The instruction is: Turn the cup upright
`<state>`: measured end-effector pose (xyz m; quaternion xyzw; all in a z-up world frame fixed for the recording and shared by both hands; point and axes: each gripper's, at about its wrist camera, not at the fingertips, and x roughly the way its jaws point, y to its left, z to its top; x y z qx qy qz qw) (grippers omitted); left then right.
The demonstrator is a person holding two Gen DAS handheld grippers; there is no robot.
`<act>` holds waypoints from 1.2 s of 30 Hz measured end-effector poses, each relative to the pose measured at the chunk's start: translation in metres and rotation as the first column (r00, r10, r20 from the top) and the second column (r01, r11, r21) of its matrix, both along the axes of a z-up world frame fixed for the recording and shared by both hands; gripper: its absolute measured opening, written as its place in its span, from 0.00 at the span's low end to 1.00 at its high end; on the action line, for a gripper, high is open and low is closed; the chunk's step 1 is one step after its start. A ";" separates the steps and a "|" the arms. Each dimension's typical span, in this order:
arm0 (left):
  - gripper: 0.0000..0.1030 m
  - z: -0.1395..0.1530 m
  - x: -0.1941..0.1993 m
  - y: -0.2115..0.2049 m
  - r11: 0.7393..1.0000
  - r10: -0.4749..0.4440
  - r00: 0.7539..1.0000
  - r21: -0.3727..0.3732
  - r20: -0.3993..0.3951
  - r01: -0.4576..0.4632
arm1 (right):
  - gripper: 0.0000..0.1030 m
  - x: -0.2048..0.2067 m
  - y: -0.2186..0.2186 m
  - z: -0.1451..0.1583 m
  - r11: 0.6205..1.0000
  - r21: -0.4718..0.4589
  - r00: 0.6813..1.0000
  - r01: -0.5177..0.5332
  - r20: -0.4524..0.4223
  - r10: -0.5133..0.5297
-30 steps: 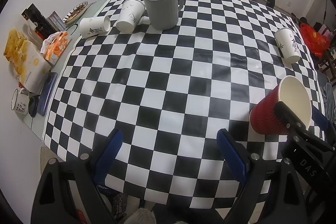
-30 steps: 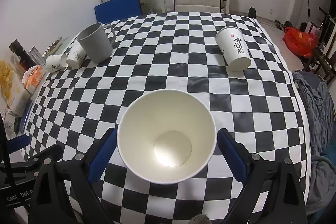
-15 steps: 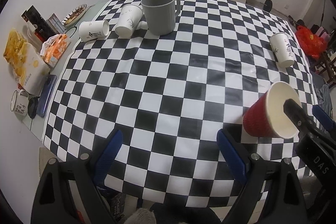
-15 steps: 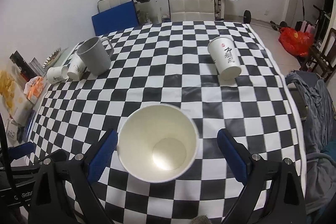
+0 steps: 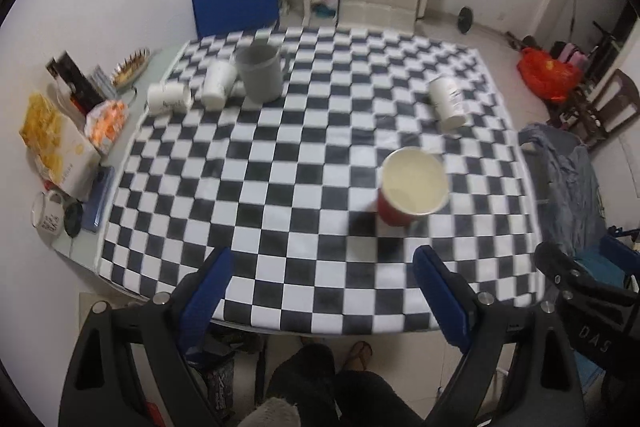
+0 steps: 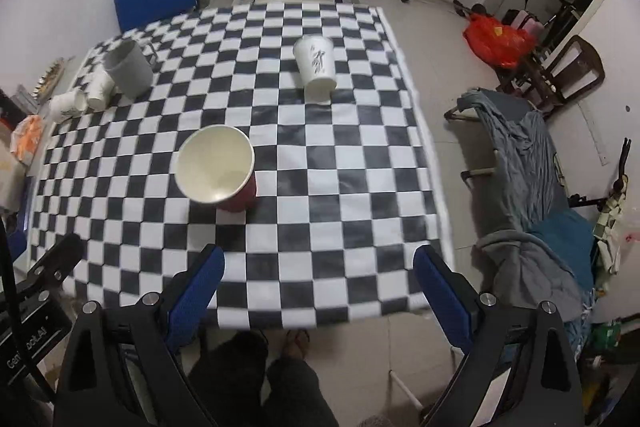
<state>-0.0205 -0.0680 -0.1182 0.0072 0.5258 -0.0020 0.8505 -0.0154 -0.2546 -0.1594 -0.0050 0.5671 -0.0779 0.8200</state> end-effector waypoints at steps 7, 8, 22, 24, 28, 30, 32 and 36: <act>0.89 0.070 -0.039 -0.014 1.000 -0.019 0.995 -0.010 0.097 0.020 | 0.94 -0.041 -0.001 0.090 1.000 -0.022 0.994 -0.022 0.103 0.024; 0.89 0.075 -0.042 -0.014 1.000 -0.018 0.995 -0.010 0.102 0.019 | 0.94 -0.044 -0.002 0.097 1.000 -0.020 0.994 -0.020 0.109 0.022; 0.89 0.117 -0.069 -0.007 0.999 0.038 0.987 -0.031 0.154 -0.033 | 0.94 -0.083 -0.005 0.165 0.999 -0.022 0.982 -0.045 0.185 0.048; 0.89 0.119 -0.071 -0.008 0.999 0.035 0.986 -0.023 0.162 -0.032 | 0.94 -0.086 -0.006 0.169 0.999 -0.022 0.981 -0.043 0.187 0.046; 0.89 0.120 -0.073 -0.008 0.999 0.036 0.986 -0.017 0.163 -0.034 | 0.94 -0.086 -0.007 0.169 0.999 -0.024 0.981 -0.047 0.189 0.050; 0.89 0.121 -0.073 -0.008 0.999 0.037 0.985 -0.017 0.166 -0.035 | 0.94 -0.087 -0.007 0.169 0.999 -0.022 0.981 -0.046 0.189 0.050; 0.89 0.123 -0.073 -0.008 0.999 0.038 0.985 -0.016 0.167 -0.035 | 0.94 -0.088 -0.007 0.172 0.999 -0.022 0.980 -0.048 0.190 0.052; 0.89 0.126 -0.072 -0.008 0.999 0.036 0.985 -0.012 0.172 -0.035 | 0.94 -0.087 -0.007 0.175 0.999 -0.019 0.981 -0.049 0.189 0.052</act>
